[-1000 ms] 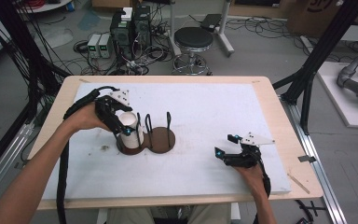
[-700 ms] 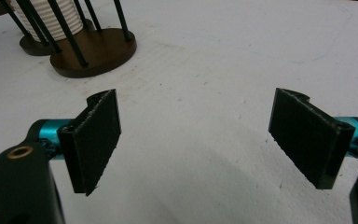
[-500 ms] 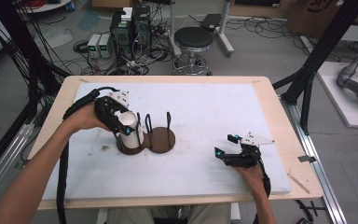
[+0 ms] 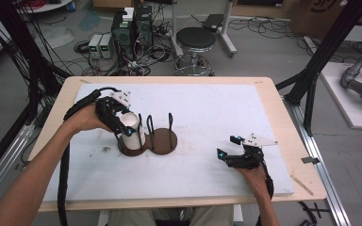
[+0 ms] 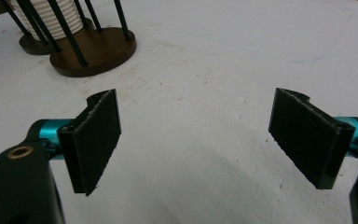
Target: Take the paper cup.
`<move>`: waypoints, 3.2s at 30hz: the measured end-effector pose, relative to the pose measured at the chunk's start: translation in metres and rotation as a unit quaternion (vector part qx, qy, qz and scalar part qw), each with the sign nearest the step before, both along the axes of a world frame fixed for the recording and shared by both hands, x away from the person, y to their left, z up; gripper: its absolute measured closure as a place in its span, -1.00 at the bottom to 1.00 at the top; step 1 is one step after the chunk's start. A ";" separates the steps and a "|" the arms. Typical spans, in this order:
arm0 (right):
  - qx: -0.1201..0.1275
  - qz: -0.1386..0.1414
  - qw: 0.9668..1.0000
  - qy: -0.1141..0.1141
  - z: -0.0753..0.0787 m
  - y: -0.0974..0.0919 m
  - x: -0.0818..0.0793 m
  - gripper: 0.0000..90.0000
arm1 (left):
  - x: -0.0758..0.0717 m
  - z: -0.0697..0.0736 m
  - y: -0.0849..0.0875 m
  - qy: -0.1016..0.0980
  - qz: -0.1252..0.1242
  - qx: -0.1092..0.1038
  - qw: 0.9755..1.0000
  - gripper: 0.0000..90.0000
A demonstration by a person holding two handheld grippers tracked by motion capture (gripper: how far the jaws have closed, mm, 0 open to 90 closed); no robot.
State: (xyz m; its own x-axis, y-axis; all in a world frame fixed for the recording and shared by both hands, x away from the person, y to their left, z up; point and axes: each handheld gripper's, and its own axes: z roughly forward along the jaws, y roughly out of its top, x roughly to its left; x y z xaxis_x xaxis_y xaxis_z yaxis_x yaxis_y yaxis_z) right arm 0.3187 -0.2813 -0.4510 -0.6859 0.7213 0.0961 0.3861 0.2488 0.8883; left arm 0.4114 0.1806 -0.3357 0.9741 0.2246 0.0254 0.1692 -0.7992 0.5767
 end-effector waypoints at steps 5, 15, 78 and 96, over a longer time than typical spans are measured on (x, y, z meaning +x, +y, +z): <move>-0.001 0.000 1.000 0.000 0.000 0.000 0.000 -0.62 | 0.000 0.002 0.000 0.006 0.004 0.005 1.000 -0.30; -0.001 0.000 1.000 0.001 0.000 0.000 0.000 -0.62 | -0.001 0.006 -0.002 0.010 0.005 0.015 1.000 -0.29; -0.002 0.000 1.000 0.002 0.000 0.000 0.000 -0.62 | -0.020 0.112 0.018 -0.059 0.042 -0.043 0.996 -0.18; -0.003 -0.007 1.000 0.007 0.000 0.001 0.001 -0.62 | -0.060 0.130 0.008 -0.080 0.031 -0.076 0.993 -0.18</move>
